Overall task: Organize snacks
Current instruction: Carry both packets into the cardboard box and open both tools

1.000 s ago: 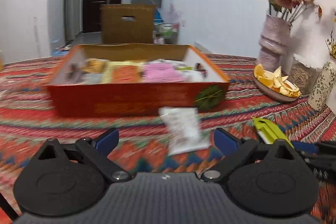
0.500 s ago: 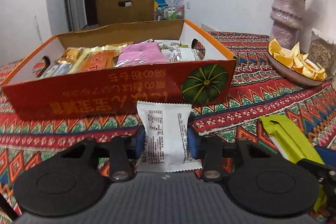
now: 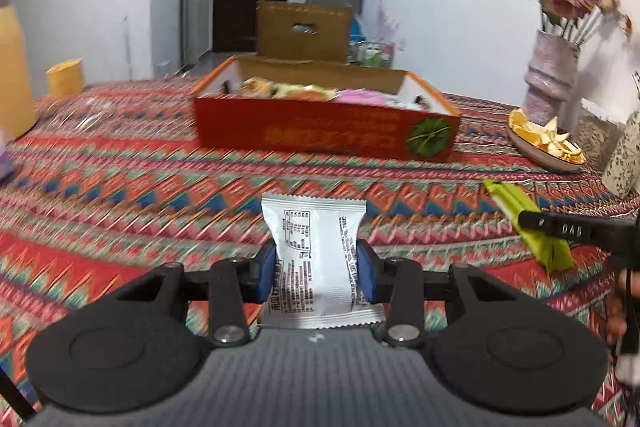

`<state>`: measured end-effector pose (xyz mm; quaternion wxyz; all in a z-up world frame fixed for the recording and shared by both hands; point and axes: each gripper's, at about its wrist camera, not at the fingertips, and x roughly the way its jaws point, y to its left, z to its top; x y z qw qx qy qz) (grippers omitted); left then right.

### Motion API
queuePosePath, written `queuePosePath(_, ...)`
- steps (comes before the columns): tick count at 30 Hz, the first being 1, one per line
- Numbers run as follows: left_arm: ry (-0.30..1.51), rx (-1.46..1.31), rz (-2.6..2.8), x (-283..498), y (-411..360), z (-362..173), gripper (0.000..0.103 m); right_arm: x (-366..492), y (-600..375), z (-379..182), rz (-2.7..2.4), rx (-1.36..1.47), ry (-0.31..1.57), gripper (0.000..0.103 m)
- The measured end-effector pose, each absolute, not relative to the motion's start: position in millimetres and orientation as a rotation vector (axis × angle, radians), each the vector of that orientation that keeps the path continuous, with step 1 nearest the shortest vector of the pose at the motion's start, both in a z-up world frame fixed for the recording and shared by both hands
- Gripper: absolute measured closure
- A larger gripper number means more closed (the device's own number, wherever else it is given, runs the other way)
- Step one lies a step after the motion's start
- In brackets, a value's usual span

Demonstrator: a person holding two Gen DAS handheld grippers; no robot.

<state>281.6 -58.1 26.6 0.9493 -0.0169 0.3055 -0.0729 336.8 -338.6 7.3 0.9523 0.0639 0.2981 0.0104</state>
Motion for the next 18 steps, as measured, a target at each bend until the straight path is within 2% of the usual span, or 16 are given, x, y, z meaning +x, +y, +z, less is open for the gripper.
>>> queuePosePath(10,0.576,-0.068,-0.162,246.5,-17.4,39.8,0.062,277.1,-314.8,14.0,0.069,0.174,0.597,0.071)
queuePosePath(18,0.542,-0.046,-0.194,263.4,-14.3,46.9,0.062,249.2,-300.0,32.8,0.103,0.166,0.59,0.071)
